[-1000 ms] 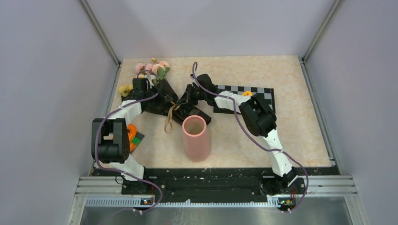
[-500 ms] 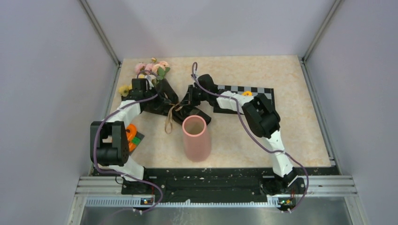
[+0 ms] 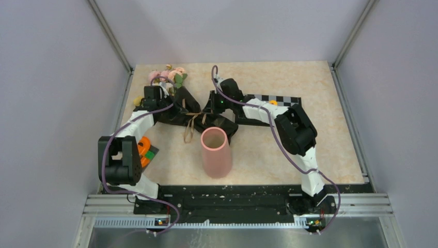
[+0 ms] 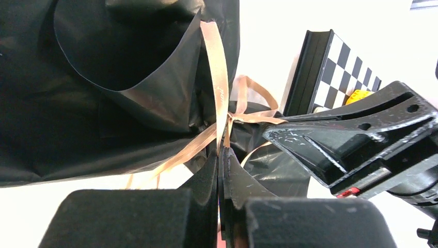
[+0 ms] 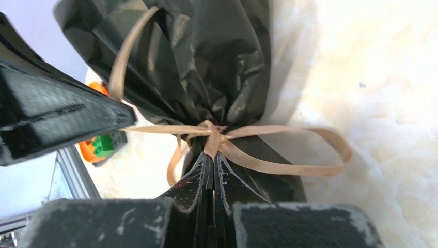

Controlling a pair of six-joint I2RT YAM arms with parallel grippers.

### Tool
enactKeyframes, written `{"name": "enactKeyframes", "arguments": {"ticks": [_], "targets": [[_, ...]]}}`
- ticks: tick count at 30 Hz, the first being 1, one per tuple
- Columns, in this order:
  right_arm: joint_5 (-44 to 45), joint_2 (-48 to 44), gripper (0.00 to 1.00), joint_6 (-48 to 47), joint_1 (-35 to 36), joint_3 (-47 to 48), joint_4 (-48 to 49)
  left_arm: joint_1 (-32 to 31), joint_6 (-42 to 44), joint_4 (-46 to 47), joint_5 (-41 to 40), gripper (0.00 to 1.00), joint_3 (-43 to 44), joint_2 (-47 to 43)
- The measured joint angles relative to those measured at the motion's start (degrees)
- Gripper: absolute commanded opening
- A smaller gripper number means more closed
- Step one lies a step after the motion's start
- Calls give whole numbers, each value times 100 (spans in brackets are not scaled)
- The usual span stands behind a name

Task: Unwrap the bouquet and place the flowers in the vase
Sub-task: Untie the ribbon from the wrapping paper.

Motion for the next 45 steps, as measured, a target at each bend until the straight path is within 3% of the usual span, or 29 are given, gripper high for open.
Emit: {"name": "enactKeyframes", "arguments": {"ticks": [25,45], "targets": [[518,-804,0,-1504,0,-481,-549,24,-212,70,-103,0,-564,-413],[1091,-1305,0,-1727,-57,-911,-901,577,-302,-2,-649,0,-957,-1307]]}}
